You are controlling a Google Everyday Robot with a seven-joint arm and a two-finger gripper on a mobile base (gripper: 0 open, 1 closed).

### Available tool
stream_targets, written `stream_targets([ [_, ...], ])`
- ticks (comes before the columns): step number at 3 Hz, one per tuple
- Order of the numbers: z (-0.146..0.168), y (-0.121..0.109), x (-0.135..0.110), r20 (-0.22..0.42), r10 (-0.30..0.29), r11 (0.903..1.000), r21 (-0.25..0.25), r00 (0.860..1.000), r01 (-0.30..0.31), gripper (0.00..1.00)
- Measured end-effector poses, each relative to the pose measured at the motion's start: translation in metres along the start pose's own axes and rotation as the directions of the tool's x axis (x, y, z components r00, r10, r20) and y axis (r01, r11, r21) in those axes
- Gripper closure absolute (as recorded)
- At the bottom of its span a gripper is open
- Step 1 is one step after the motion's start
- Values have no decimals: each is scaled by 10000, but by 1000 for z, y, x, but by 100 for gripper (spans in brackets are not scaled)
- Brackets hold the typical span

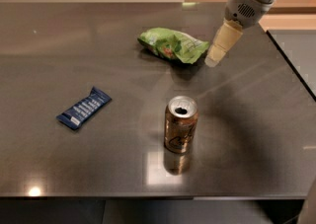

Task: Move green rice chip bag near rxbar blueberry

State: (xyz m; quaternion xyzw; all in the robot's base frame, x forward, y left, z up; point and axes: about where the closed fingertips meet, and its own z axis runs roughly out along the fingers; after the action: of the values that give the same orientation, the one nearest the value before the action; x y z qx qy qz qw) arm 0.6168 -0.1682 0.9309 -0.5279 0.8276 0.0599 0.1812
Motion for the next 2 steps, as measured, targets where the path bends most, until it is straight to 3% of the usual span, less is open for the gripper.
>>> stream_targets([
  [2, 26, -19, -52, 565, 513, 9985, 139, 9971, -521, 0],
])
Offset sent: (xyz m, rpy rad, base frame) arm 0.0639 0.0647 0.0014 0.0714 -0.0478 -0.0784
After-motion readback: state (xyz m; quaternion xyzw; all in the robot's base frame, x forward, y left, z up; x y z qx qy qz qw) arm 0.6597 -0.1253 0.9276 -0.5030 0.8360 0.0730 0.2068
